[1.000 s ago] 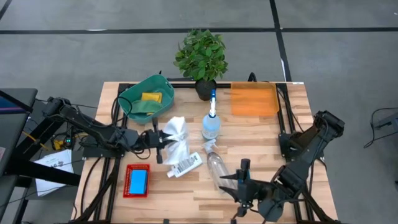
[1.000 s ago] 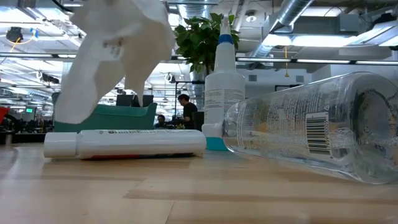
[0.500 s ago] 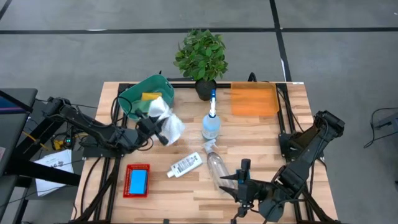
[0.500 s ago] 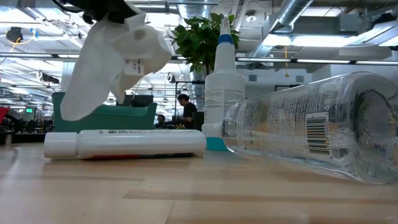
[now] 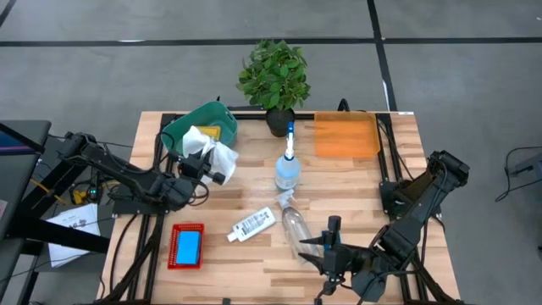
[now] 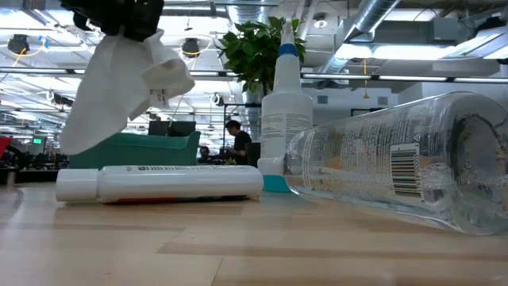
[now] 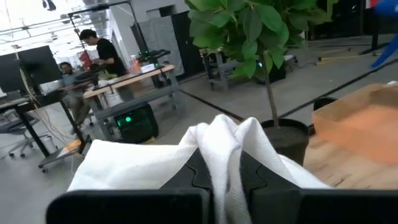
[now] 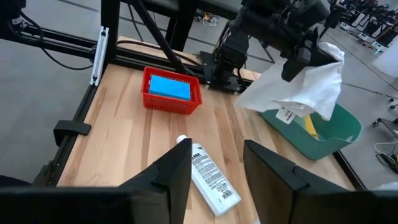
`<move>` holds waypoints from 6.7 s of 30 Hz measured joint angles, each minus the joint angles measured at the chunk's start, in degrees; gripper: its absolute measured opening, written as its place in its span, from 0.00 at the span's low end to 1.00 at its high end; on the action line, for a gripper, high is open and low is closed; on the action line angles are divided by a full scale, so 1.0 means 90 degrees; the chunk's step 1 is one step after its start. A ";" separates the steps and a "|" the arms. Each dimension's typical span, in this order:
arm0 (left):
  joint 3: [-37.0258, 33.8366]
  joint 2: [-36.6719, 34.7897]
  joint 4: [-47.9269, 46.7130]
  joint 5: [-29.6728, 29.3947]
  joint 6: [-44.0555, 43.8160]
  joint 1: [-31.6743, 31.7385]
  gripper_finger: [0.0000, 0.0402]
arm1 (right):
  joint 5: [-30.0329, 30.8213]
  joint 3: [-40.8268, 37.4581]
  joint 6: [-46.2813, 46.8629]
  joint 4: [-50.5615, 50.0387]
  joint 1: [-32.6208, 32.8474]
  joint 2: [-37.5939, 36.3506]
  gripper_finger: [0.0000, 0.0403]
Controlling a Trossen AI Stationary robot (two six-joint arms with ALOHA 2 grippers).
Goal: Pick & Place Kitchen Items
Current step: Put the white towel into the green bin
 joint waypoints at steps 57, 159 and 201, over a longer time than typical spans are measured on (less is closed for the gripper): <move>0.0000 0.0000 -0.0685 -0.0015 -0.0436 0.0754 0.01 | -0.0002 -0.0002 0.0015 -0.0248 0.0064 0.0000 0.33; 0.0000 0.2221 -0.1215 0.5862 0.0052 0.6285 0.02 | 0.0119 -0.0002 0.0034 -0.0548 0.0172 0.0000 0.33; 0.0000 0.0256 -0.1462 0.6980 -0.0455 0.6058 0.54 | 0.0110 -0.0002 0.0090 -0.0563 0.0170 0.0000 0.33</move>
